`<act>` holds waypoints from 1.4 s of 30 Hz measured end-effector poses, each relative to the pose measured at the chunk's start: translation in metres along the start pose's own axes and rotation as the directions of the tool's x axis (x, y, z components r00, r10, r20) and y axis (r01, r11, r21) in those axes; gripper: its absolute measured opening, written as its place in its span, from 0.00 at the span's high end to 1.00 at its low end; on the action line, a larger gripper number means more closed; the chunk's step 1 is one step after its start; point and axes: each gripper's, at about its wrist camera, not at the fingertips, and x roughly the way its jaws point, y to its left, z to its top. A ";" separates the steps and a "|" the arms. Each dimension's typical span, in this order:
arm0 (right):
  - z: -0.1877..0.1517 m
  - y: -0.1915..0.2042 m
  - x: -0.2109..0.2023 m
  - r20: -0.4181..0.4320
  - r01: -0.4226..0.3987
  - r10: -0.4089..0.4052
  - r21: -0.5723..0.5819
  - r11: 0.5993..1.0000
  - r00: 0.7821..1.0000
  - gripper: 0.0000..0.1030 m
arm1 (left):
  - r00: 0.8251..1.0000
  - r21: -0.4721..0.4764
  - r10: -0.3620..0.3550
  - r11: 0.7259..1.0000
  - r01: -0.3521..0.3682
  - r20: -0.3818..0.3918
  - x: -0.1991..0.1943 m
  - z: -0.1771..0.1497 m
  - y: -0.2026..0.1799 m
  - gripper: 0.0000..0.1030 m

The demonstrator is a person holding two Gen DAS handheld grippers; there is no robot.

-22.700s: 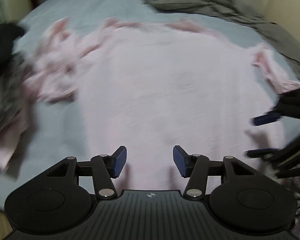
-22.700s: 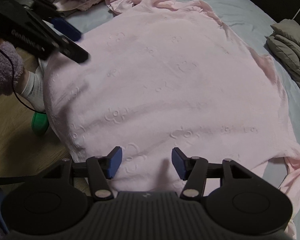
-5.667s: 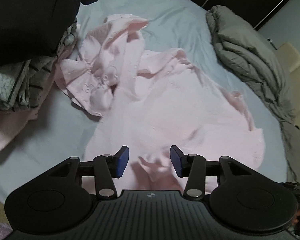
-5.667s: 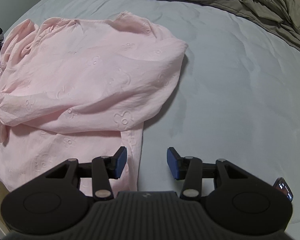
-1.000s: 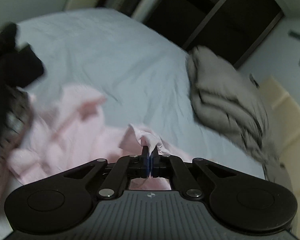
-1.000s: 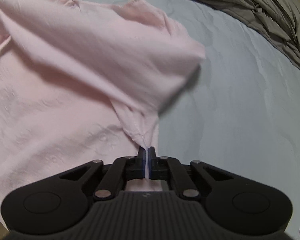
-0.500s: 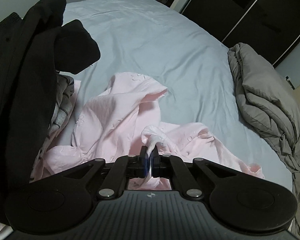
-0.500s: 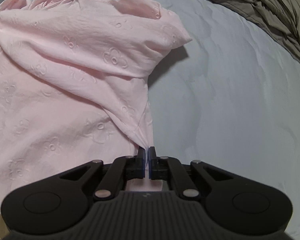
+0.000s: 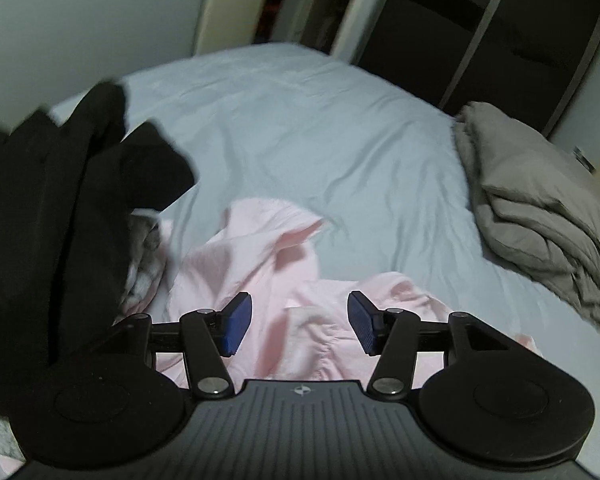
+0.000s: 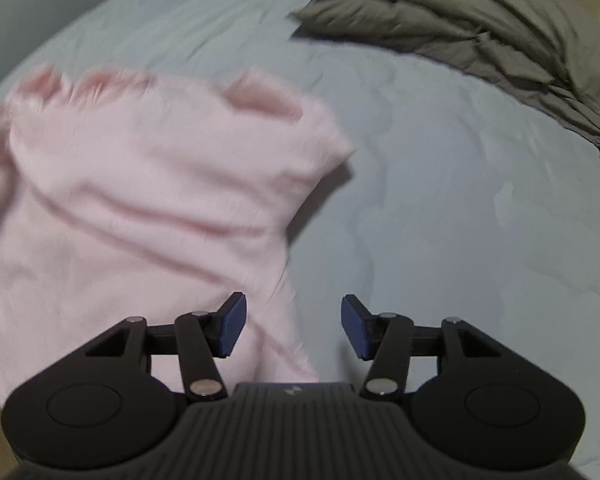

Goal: Fold clothes

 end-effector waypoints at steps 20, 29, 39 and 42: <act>0.070 -0.034 0.047 0.132 -0.081 0.031 0.389 0.918 0.991 0.49 | 0.989 0.133 -0.057 0.988 0.075 -0.137 0.033 -0.034 -0.041 0.58; 0.081 -0.063 0.096 0.106 -0.132 0.088 0.567 0.813 0.991 0.44 | 0.986 0.095 -0.070 0.992 0.085 -0.154 0.043 -0.033 -0.036 0.58; 0.109 -0.030 0.113 -0.037 0.133 -0.128 0.272 0.953 0.991 0.93 | 0.981 0.089 -0.074 0.992 0.091 -0.177 0.049 -0.034 -0.035 0.58; 0.108 -0.036 0.117 -0.025 0.165 -0.164 0.278 0.946 0.986 0.93 | 0.981 0.106 -0.050 0.992 0.071 -0.186 0.052 -0.036 -0.033 0.58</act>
